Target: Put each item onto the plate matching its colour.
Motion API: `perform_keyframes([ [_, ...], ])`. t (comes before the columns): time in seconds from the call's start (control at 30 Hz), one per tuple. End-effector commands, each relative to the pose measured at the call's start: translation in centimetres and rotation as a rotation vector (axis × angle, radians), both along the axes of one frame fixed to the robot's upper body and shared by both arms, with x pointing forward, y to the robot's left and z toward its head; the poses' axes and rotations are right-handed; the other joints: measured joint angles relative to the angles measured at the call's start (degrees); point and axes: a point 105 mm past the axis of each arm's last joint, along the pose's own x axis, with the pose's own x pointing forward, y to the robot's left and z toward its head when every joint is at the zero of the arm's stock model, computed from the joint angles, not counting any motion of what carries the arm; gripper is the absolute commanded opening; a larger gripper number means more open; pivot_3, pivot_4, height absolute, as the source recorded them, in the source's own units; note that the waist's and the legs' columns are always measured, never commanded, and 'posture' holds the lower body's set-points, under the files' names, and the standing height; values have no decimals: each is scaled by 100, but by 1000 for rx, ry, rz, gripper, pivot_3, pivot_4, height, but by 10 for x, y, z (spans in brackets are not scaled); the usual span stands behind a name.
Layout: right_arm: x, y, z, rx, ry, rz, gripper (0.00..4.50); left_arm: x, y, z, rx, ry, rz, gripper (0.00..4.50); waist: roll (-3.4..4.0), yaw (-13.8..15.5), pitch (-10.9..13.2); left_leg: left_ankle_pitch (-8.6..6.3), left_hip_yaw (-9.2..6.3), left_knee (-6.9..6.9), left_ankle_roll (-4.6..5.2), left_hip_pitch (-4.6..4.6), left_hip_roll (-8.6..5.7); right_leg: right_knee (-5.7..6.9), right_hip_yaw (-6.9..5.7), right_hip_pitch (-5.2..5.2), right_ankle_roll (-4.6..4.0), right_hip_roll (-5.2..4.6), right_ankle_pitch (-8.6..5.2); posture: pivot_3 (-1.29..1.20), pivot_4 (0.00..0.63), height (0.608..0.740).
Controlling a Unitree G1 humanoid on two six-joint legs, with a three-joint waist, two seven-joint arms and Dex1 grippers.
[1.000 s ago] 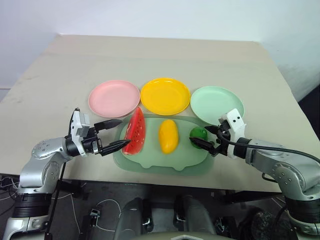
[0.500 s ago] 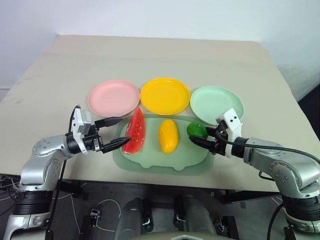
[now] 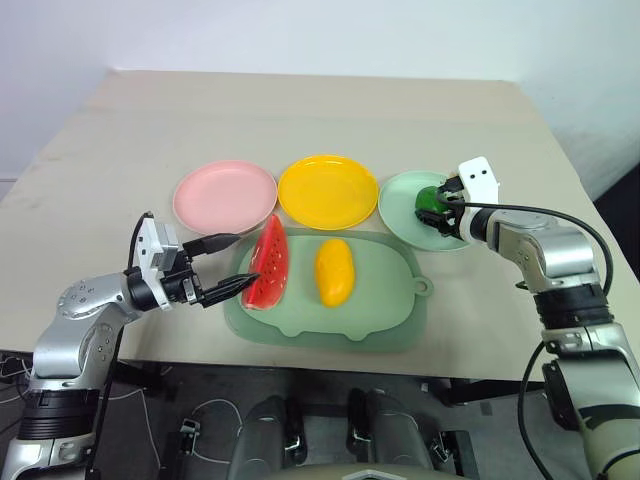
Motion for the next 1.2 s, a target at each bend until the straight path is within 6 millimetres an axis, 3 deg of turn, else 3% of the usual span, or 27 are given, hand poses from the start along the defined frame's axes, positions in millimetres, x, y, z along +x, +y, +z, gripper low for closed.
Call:
perform_keyframes([
  [0.03, 7, 0, 10, -32, -41, 10, 2773, -3, 1, 13, 5, -54, 4, 4500, 0, -1, 0, 0, 0, 0, 0, 1, 0, 1, 0, 0, 0, 0, 0, 0, 150, 696],
  [0.13, 7, 1, 10, -29, -46, 21, 2773, -3, 2, 13, 8, -55, 9, 4500, 0, 1, 0, 0, 0, 0, 0, 1, 1, 1, 1, 0, 1, 0, 0, 0, 150, 696],
  [0.3, 2, 5, 21, -28, -84, 64, 4434, -1, 4, 13, 11, -62, 22, 4500, 1, 6, 0, 0, 0, 4, -1, 0, 1, 4, 2, 0, 0, -3, -1, 0, 150, 696],
  [0.57, -22, 0, 50, -114, -139, 56, 4472, 1, 7, 15, 12, -70, 34, 4500, 3, 15, 2, -1, -1, 4, -2, -1, 1, 4, 4, -5, -2, -5, -1, 0, 150, 696],
  [0.8, -61, 46, 78, 75, -134, 163, 4472, 0, 8, 16, 17, -71, 35, 4500, 4, 3, 2, -1, -1, 2, -2, -2, 4, 6, 7, -11, -3, -4, -1, 0, 150, 696],
  [0.97, -90, 87, 72, 265, 5, 329, 4472, 3, 5, 19, 16, -77, 30, 4500, 4, 18, 2, -1, -2, 1, -2, -3, 4, 4, 7, -10, -6, -4, -1, 0, 150, 696],
  [1.1, -97, 99, 49, 308, 121, 323, 4472, 6, 0, 20, 11, -84, 21, 4500, 4, 45, 2, -2, -3, 1, -2, -5, 2, -1, 6, -7, -7, -4, -1, 0, 150, 696],
  [1.2, -101, 108, 43, 329, 147, 351, 4472, 7, -3, 21, 6, -88, 15, 4500, 4, 23, 2, -2, 1, 1, -2, -6, 0, -4, 7, -7, -7, -5, 0, 0, 150, 696],
])
